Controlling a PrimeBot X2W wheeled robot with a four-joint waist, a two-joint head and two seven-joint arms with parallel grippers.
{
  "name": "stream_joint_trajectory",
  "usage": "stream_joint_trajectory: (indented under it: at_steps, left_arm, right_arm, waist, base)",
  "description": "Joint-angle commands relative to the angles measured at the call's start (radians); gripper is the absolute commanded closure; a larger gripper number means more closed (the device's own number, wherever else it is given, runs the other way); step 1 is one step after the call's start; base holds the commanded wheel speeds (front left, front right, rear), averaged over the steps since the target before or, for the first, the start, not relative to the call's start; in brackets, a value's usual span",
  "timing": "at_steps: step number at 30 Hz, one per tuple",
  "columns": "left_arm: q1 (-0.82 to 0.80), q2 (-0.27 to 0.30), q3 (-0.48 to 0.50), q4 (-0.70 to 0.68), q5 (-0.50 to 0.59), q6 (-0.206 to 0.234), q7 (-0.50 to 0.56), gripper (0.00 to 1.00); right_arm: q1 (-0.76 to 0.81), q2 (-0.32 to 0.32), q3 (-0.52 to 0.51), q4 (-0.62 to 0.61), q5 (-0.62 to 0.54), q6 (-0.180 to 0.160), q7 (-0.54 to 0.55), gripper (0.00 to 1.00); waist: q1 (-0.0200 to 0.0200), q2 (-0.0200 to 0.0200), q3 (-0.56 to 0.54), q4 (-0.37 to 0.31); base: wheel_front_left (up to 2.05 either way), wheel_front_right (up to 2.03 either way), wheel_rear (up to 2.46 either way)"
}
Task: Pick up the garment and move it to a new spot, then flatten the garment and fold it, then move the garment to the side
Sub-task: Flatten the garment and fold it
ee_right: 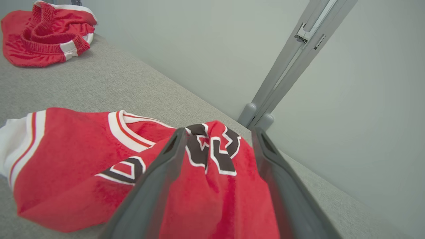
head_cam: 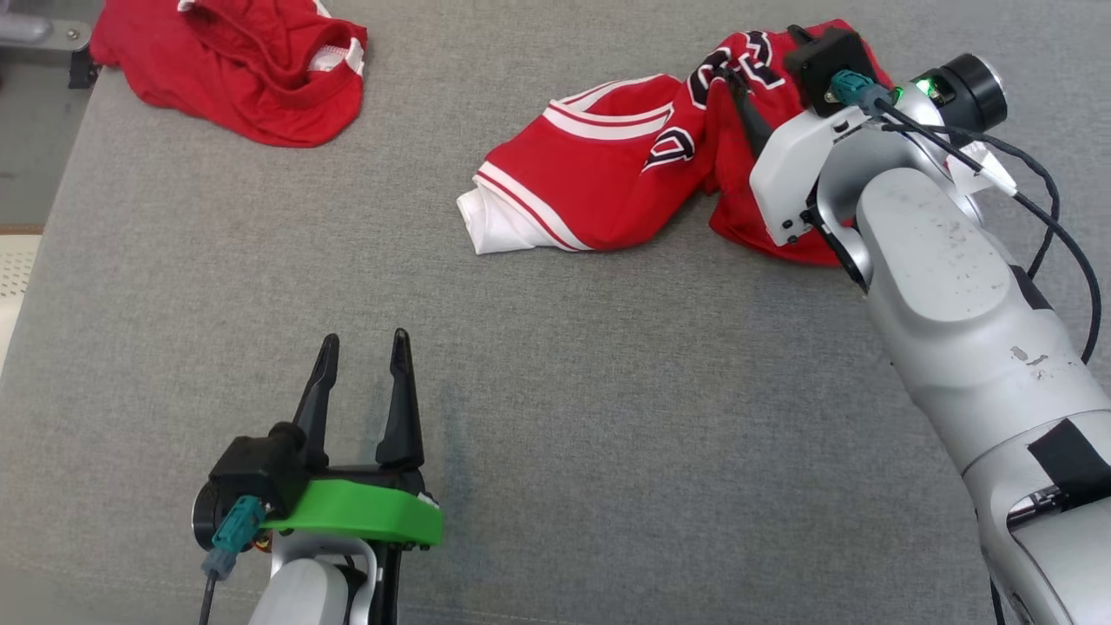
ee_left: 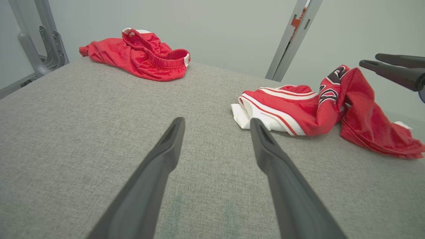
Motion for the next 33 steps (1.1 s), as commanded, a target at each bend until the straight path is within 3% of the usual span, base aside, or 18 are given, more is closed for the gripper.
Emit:
stream_joint_trajectory:
  at_steps: [1,7,15,32,33]
  left_arm:
    - [0.001,0.002,0.008,-0.003,0.010,0.000,-0.001,0.00]
    - [0.024,0.002,0.034,-0.007,0.033,-0.007,-0.001,0.00]
    - [0.024,0.002,0.050,-0.007,0.055,-0.021,-0.001,0.00]
    - [0.000,0.002,0.042,0.022,0.051,-0.029,-0.001,0.00]
    - [0.002,0.002,0.043,0.023,0.051,-0.029,-0.001,0.00]
  right_arm:
    - [0.008,-0.005,-0.011,0.011,0.016,-0.002,-0.025,0.00]
    - [0.077,-0.021,-0.083,-0.001,0.058,-0.002,-0.087,0.00]
    - [0.216,-0.038,-0.210,-0.053,0.044,-0.002,-0.039,0.00]
    - [0.269,-0.004,-0.263,0.054,0.037,-0.001,0.090,0.00]
    - [0.269,-0.001,-0.263,0.062,0.044,-0.001,0.092,0.05]
  waist:
    - [0.0000,0.0000,-0.022,-0.029]
    - [0.0000,0.0000,-0.052,-0.091]
    - [0.0000,0.0000,-0.043,-0.148]
    - [0.0000,0.0000,-0.019,-0.099]
    - [0.0000,0.0000,-0.022,-0.098]
  base:
    - [0.00,0.00,0.00]
    - [0.00,0.00,0.00]
    - [0.00,0.00,0.00]
    - [0.00,0.00,0.00]
    - [0.00,0.00,0.00]
